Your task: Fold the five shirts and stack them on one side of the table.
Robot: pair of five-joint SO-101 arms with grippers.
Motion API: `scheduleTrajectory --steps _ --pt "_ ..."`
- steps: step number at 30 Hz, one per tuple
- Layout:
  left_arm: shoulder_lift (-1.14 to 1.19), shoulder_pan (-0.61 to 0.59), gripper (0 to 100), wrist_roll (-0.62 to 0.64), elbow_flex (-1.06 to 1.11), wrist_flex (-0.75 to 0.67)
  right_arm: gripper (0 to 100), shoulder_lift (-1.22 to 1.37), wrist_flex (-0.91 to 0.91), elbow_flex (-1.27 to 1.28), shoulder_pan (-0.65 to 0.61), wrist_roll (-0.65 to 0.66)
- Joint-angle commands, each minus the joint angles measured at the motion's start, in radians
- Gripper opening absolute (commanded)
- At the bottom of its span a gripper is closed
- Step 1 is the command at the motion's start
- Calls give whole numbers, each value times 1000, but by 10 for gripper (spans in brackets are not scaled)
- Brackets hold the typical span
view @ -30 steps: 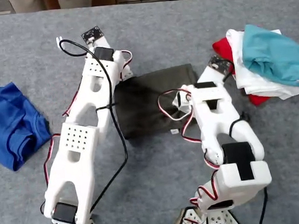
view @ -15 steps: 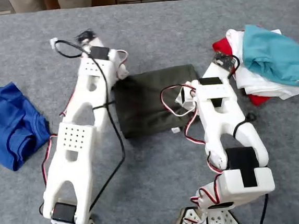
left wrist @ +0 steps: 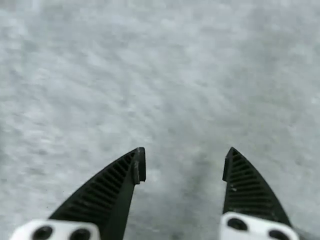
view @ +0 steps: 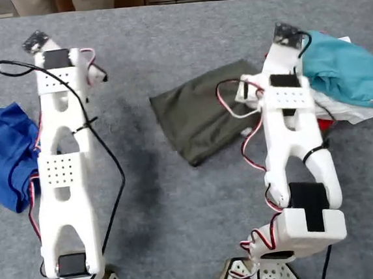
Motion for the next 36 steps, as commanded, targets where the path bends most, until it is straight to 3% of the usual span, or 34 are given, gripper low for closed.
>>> scheduleTrajectory --steps 1,10,19,29,36 --pt "-19 -58 257 -29 54 9 4 -53 -3 -111 33 72" --pt "-22 -172 257 -28 281 2 4 44 2 -285 70 149" --pt "-21 -175 257 -26 270 5 4 237 3 -550 177 221" --pt "-21 -173 257 -26 270 2 4 470 5 -977 249 414" --pt "-21 -173 257 -26 270 2 4 607 68 -1237 346 431"
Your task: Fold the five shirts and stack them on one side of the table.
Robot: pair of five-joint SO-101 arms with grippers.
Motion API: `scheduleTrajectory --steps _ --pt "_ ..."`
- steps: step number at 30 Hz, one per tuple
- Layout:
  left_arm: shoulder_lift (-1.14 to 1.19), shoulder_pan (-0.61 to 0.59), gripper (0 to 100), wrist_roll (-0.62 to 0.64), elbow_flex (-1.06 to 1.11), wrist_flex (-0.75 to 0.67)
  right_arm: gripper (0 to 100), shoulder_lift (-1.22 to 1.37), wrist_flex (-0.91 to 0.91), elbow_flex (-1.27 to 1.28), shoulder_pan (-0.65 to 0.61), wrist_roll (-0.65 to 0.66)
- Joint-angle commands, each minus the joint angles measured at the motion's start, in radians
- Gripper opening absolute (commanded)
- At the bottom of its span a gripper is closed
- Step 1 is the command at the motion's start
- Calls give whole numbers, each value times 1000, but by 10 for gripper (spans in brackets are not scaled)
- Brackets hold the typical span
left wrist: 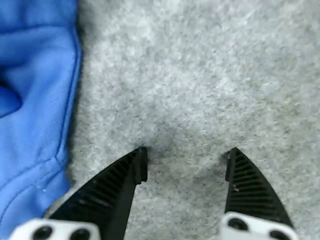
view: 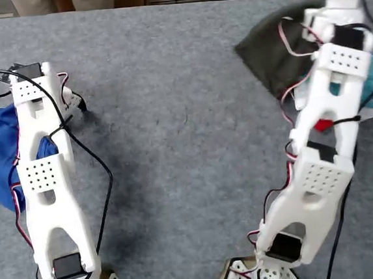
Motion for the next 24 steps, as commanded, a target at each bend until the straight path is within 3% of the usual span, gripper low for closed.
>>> scheduleTrajectory --steps 1,16,24 --pt "-13 -23 257 -8 8 8 4 42 48 -165 74 9" --pt "-13 -23 257 -9 8 8 4 286 209 -452 272 23" --pt "-13 -23 257 -9 8 8 4 326 209 -552 294 21"
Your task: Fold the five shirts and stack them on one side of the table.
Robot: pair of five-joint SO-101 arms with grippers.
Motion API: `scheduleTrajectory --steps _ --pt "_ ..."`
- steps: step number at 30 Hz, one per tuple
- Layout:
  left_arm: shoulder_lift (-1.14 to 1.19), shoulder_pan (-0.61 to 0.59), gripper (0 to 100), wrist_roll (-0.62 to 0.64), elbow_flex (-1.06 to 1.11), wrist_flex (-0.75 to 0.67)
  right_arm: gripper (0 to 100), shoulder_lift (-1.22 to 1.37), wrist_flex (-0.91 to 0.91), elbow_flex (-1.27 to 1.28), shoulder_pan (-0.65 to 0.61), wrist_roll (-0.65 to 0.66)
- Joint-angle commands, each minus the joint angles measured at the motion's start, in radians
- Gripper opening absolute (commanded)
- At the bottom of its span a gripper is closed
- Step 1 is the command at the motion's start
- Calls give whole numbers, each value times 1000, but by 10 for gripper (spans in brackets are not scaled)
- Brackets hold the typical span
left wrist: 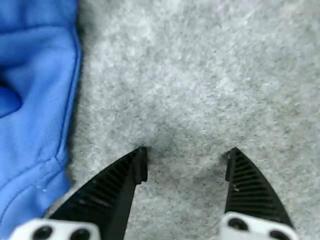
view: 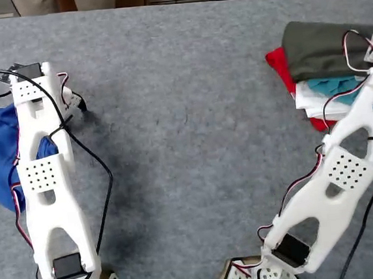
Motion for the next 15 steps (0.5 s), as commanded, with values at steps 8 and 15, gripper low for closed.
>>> scheduleTrajectory --steps 8,15 --pt "-13 -23 257 -9 8 8 5 -1 66 -79 39 8" --pt "-13 -23 258 -9 8 8 99 -8 219 -90 39 57"
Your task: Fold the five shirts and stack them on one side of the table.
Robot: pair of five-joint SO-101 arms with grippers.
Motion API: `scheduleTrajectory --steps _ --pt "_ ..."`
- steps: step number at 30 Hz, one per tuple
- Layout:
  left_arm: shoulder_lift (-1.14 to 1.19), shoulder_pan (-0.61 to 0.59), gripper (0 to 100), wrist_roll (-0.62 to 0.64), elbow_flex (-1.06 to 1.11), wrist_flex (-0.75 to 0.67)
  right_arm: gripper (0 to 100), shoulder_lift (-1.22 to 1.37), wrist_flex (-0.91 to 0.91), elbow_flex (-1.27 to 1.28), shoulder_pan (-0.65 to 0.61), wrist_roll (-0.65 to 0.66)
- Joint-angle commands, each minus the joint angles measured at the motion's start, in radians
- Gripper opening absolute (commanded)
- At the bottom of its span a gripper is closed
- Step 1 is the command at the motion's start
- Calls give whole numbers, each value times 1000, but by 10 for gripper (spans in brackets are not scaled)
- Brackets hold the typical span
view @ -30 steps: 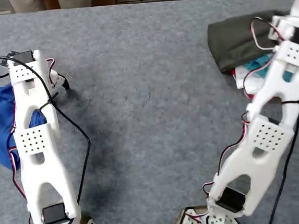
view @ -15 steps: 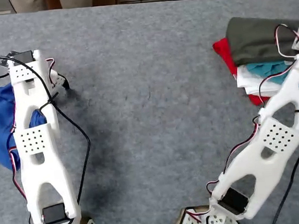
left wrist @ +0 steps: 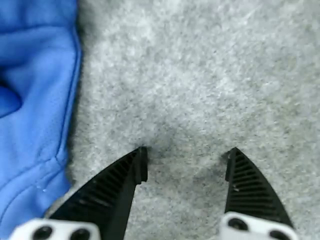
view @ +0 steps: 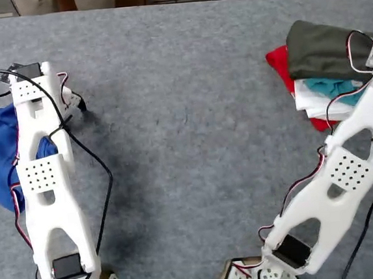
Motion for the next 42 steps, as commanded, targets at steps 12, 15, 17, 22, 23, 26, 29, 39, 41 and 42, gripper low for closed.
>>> scheduleTrajectory --steps 12,15,17,22,23,26,29,39,41,42 --pt "-13 -23 260 -11 8 8 353 -47 430 -341 -16 106" --pt "-13 -25 260 -11 8 8 259 -111 479 -297 -68 98" --pt "-13 -25 260 -11 8 14 149 -148 477 -288 -85 60" --pt "-33 -25 257 -98 -14 43 43 -217 479 -271 -148 31" --pt "-44 -26 257 -118 -40 72 44 -229 479 -265 -162 25" --pt "-70 -37 257 -173 -80 103 9 -277 479 -194 -211 18" --pt "-124 -66 257 -233 -92 103 5 -358 479 -59 -274 5" --pt "-446 -196 257 -463 184 104 5 -682 474 633 -630 -29" --pt "-516 -227 257 -496 253 104 5 -711 471 725 -690 -29" --pt "-549 -242 257 -505 290 104 5 -720 471 757 -710 -29"
